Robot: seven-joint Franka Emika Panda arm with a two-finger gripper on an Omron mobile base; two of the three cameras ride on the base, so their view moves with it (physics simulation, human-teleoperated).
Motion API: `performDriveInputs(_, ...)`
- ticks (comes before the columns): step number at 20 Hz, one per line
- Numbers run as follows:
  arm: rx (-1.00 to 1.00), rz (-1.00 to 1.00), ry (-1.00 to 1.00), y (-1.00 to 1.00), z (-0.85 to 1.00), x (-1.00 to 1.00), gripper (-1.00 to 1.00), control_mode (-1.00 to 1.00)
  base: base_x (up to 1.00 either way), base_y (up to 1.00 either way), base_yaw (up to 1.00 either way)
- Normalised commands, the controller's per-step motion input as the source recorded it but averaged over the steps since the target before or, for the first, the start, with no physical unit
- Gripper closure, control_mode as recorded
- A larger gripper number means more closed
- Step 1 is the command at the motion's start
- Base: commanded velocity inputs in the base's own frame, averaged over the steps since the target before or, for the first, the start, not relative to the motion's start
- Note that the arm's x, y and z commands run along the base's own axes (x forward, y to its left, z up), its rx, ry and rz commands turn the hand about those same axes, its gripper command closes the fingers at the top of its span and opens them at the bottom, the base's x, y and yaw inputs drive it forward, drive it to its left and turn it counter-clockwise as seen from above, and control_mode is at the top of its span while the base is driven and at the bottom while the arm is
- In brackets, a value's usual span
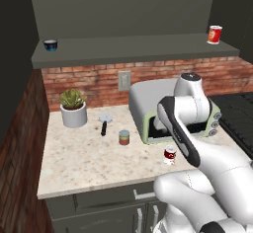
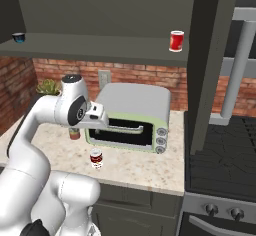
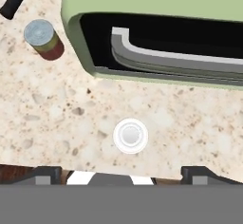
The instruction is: Pick the cans from the counter and place them in their designated side in the cabinet.
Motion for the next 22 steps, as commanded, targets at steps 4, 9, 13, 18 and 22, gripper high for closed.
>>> performDriveInputs(4, 0.00, 0.00, 0.00, -0.05, -0.24, 0.00, -1.00, -1.00, 0.00, 0.00, 0.00)
performDriveInputs(9, 0.00, 0.00, 0.00, -0.08, -0.24, 0.00, -1.00, -1.00, 0.00, 0.00, 0.00)
performDriveInputs(13, 0.00, 0.00, 0.00, -0.05, -0.25, 0.00, -1.00, -1.00, 0.00, 0.00, 0.00)
performDriveInputs(18, 0.00, 0.00, 0.00, -0.02, -0.25, 0.00, -1.00, -1.00, 0.00, 0.00, 0.00)
performDriveInputs(22, 0.00, 0.00, 0.00, 0.00, -0.24, 0.00, -1.00, -1.00, 0.00, 0.00, 0.00)
